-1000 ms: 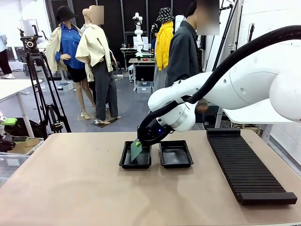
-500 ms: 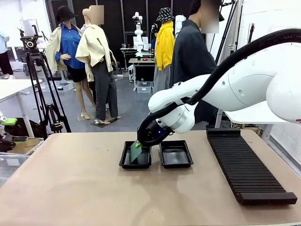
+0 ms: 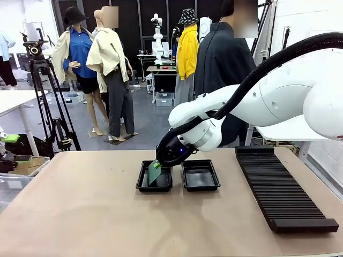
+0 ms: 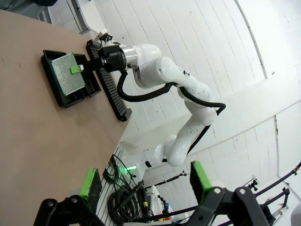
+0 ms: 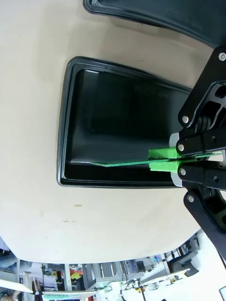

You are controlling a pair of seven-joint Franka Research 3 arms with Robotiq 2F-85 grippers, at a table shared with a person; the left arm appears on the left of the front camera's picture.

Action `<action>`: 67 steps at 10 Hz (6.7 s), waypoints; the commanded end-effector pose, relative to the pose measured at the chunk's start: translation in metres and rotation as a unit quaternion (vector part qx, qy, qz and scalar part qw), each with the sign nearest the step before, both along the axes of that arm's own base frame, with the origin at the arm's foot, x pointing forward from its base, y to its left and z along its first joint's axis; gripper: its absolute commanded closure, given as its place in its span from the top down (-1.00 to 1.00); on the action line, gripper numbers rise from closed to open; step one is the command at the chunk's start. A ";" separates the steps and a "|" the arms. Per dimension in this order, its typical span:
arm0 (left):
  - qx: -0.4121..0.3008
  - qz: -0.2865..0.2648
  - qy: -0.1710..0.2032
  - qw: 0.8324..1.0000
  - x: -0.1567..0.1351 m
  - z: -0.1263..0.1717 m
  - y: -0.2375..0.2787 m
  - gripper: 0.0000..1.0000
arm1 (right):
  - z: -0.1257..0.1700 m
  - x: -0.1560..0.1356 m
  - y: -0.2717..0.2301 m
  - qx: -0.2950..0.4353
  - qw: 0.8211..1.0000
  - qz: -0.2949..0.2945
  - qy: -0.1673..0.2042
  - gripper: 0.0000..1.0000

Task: Inspect and transfer BCBs to ESD trays.
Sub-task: Pick up the Blank PCB from the PCB Rack and place it in the left ESD tray, then pick up the ESD tray and place it on the left side of the table.

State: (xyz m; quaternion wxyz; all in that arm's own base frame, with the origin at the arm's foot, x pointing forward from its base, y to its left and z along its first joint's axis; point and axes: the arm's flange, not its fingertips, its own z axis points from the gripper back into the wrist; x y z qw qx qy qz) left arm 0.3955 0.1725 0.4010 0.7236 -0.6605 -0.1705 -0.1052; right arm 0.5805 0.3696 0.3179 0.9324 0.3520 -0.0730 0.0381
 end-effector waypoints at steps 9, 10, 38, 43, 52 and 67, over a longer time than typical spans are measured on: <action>0.004 0.001 -0.002 1.000 -0.002 0.001 0.000 1.00 | 0.004 0.001 0.002 -0.019 1.000 -0.018 0.005 -1.00; 0.004 0.001 -0.002 1.000 -0.002 0.001 0.000 1.00 | 0.006 0.001 0.003 -0.029 0.999 -0.020 0.009 -1.00; 0.004 0.001 -0.002 1.000 -0.002 0.001 0.000 1.00 | 0.082 -0.033 0.013 -0.147 0.988 -0.047 -0.001 1.00; 0.004 0.001 -0.002 1.000 -0.002 0.001 0.000 1.00 | 0.083 -0.034 0.013 -0.153 0.987 -0.045 -0.001 1.00; 0.004 0.001 -0.002 1.000 -0.002 0.001 0.000 1.00 | 0.156 -0.002 -0.205 0.075 0.986 -0.064 0.133 1.00; 0.004 0.001 -0.002 1.000 -0.002 0.001 0.000 1.00 | 0.153 -0.197 -0.419 0.155 0.968 -0.156 0.124 1.00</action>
